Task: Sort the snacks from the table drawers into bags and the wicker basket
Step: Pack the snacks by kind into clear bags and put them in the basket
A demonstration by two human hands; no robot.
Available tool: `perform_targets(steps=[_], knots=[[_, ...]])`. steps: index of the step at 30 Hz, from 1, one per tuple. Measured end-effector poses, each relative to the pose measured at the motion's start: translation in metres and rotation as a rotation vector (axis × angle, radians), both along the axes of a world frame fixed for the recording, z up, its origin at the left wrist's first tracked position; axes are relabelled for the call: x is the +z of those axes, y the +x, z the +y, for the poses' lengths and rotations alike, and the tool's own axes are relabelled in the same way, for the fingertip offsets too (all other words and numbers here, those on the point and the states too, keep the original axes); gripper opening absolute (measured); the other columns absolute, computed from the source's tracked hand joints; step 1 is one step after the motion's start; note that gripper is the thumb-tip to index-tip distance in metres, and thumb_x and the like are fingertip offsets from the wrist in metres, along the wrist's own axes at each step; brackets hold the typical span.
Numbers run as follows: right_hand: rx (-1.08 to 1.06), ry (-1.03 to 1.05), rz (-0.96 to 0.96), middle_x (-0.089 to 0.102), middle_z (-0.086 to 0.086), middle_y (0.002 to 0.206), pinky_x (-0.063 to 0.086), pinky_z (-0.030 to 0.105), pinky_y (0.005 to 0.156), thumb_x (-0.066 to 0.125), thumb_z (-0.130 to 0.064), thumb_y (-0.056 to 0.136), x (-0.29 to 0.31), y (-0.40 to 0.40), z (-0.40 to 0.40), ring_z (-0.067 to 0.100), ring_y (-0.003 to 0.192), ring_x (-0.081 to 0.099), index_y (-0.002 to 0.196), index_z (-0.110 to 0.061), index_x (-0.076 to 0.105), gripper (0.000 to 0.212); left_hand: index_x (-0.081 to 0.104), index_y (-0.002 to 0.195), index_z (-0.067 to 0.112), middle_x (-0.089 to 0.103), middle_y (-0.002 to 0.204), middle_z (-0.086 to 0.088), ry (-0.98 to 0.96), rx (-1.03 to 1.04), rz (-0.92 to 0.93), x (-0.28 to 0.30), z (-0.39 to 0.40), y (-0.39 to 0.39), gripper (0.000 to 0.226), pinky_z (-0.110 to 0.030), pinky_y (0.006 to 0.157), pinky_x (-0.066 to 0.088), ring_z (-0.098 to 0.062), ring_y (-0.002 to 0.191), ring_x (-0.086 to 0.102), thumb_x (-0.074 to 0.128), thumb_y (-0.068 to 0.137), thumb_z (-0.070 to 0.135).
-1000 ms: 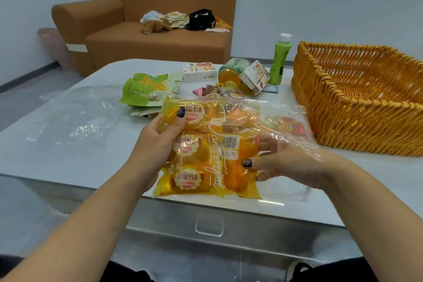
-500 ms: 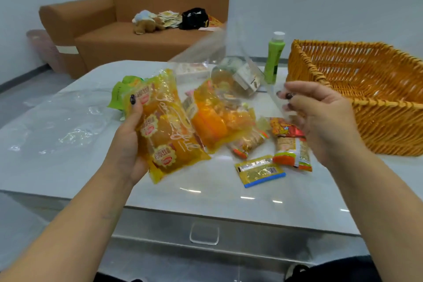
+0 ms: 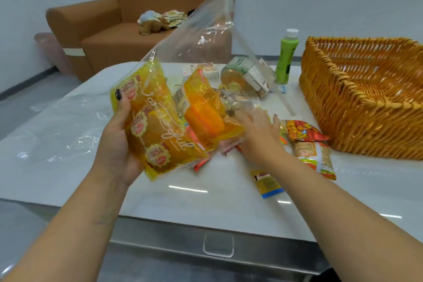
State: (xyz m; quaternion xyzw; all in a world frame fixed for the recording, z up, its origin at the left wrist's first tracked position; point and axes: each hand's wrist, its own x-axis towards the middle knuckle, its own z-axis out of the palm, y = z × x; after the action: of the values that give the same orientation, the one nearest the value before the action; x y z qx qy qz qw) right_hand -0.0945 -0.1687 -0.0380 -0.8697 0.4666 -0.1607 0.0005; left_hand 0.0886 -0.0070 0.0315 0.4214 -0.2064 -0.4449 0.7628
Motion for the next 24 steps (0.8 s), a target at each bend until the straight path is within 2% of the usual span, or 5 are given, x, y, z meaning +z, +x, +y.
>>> perform_targets(steps=[4,8,12,16,24], knots=[[-0.078,-0.134,-0.053,0.050,0.004,0.125,0.031,0.044,0.093,0.053,-0.013,0.089,0.010,-0.004,-0.003,0.028,0.113,0.044,0.125,-0.022,0.050,0.038,0.064,0.121,0.022,0.071,0.118,-0.004,0.012,-0.028,-0.036,0.001,0.002,0.003,0.044,-0.049,0.084,0.056,-0.025,0.107,0.069,0.039,0.097,0.050],[-0.114,0.128,-0.854,0.061,-0.002,0.100,0.044,0.022,0.082,0.054,-0.027,0.095,0.050,-0.016,0.000,0.019,0.094,0.057,0.109,-0.021,0.058,0.016,0.062,0.123,0.023,0.072,0.115,-0.004,0.061,-0.027,-0.094,0.000,0.003,0.007,0.042,-0.044,0.078,0.060,-0.023,0.104,0.070,0.043,0.096,0.048],[-0.137,0.764,-1.570,0.067,0.004,0.095,0.056,0.031,0.069,0.053,-0.025,0.097,0.094,-0.032,0.019,0.015,0.077,0.065,0.124,-0.012,0.056,0.030,0.061,0.127,0.020,0.072,0.116,-0.006,0.100,-0.012,-0.134,-0.003,0.007,0.006,0.043,-0.042,0.074,0.061,-0.025,0.105,0.070,0.048,0.095,0.045],[-0.018,0.858,-1.469,0.071,0.000,0.080,0.056,0.026,0.060,0.053,-0.019,0.097,0.102,-0.039,0.053,0.012,0.070,0.068,0.109,-0.010,0.063,0.019,0.057,0.133,0.017,0.069,0.121,-0.009,0.102,-0.008,-0.184,-0.007,0.009,0.002,0.050,-0.045,0.080,0.059,-0.028,0.108,0.068,0.055,0.089,0.042],[0.053,0.886,-1.172,0.071,0.018,0.105,0.054,0.053,0.089,0.072,-0.023,0.077,0.108,-0.071,0.064,0.034,0.099,0.067,0.107,-0.001,0.066,0.038,0.058,0.129,0.019,0.072,0.113,-0.008,0.107,-0.023,-0.246,-0.015,0.003,-0.021,0.050,-0.044,0.078,0.060,-0.026,0.100,0.071,0.059,0.083,0.040]])
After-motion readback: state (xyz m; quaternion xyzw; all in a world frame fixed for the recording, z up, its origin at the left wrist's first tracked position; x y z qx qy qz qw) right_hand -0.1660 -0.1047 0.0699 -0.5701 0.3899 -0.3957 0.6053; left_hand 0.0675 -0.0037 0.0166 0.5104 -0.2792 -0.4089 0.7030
